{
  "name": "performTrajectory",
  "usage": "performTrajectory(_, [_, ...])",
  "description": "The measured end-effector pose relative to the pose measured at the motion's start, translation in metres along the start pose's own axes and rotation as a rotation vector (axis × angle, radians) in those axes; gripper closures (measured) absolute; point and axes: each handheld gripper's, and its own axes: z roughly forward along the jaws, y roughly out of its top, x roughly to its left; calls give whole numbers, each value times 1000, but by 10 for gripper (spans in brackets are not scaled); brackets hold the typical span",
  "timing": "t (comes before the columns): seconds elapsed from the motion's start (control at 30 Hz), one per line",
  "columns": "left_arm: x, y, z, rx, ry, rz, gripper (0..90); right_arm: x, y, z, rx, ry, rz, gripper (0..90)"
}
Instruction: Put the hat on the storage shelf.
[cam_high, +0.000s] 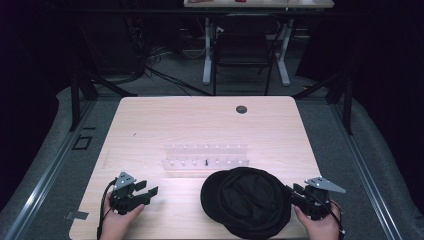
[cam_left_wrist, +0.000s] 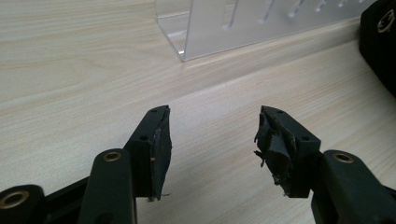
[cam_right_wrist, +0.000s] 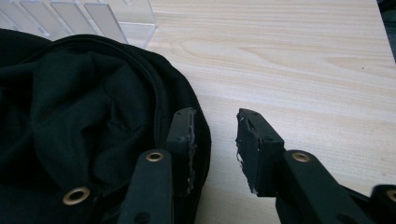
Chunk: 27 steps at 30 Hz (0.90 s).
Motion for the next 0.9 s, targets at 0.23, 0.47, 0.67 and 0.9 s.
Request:
performTrajectory(0.23, [-1, 0, -2, -10, 3, -3, 446, 1, 3, -5, -1, 31, 23, 651])
performTrajectory(0.47, [0, 0, -3, -20, 13, -8, 447, 4, 4, -6, 6, 36, 21, 666])
performTrajectory(0.67, [-1, 1, -4, -21, 12, 0, 447, 9, 7, -11, 21, 7, 3, 698])
performTrajectory(0.9, [-1, 0, -5, -31, 13, -2, 448, 10, 6, -10, 71, 1, 22, 713])
